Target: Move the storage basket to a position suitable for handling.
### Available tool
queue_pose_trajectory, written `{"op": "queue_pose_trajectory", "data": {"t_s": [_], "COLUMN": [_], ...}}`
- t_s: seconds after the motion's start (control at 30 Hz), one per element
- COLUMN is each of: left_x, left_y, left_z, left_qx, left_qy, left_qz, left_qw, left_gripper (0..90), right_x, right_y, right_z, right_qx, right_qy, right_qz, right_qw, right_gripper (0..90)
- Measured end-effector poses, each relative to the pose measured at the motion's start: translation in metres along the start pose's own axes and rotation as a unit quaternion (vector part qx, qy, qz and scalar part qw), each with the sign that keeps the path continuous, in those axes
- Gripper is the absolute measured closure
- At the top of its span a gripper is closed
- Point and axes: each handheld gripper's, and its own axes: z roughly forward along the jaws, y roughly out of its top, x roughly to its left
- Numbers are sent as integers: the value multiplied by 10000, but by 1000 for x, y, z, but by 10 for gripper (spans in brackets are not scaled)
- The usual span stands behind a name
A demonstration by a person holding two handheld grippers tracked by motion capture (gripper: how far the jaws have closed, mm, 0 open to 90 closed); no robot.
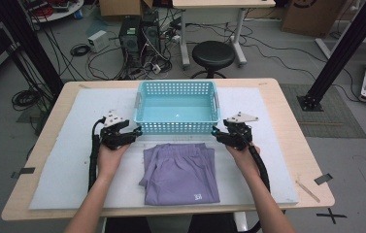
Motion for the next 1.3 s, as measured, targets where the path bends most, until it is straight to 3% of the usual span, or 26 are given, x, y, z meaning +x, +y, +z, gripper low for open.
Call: {"op": "queue_pose_trajectory", "data": {"t_s": [0.13, 0.33, 0.4, 0.43, 0.5, 0.6, 0.7, 0.77, 0.87, 0.93, 1.0, 1.13, 1.17, 1.2, 1.3], "left_x": [-2, -25, -36, -40, -49, -61, -67, -67, -69, -71, -74, -86, -89, -92, -90], "left_y": [1, -2, -4, -5, -8, -16, -21, -21, -19, -17, -15, -11, -9, -8, -8], "left_z": [-21, -39, -43, -43, -45, -47, -41, -36, -25, -17, -10, -2, -2, -2, -2], "left_qx": [-179, -109, -124, -104, -4, 154, 408, 517, 836, 1009, 1070, 1122, 1114, 1075, 1116], "left_qy": [-119, -707, -858, -998, -1204, -1340, -1380, -1468, -1739, -1708, -1757, -1766, -1740, -1709, -1727], "left_qz": [-42, 126, 232, 221, 229, 359, 437, 286, 162, 133, 115, 381, 502, 599, 558], "left_qw": [9998, 9974, 9960, 9947, 9925, 9902, 9886, 9874, 9811, 9800, 9786, 9771, 9771, 9776, 9770], "left_gripper": [366, 366, 367, 369, 370, 370, 371, 371, 372, 372, 373, 389, 400, 402, 403], "right_x": [5, 31, 40, 44, 53, 66, 75, 77, 80, 83, 84, 77, 77, 76, 73], "right_y": [-1, -7, -11, -12, -16, -21, -21, -19, -18, -18, -18, -18, -19, -20, -21], "right_z": [-19, -32, -32, -31, -31, -32, -24, -12, 8, 17, 16, 7, 5, 1, -4], "right_qx": [-182, -124, -80, -36, 90, 225, 405, 613, 1025, 1196, 1156, 1020, 963, 860, 788], "right_qy": [15, 426, 468, 487, 691, 744, 705, 789, 958, 947, 853, 881, 838, 775, 637], "right_qz": [95, 91, 19, -25, 0, -56, -168, -105, 21, -18, -176, -160, -169, -151, -96], "right_qw": [9998, 9990, 9989, 9988, 9976, 9970, 9965, 9949, 9901, 9883, 9895, 9907, 9917, 9932, 9948], "right_gripper": [388, 343, 381, 441, 478, 513, 541, 525, 481, 535, 667, 825, 900, 900, 900]}}
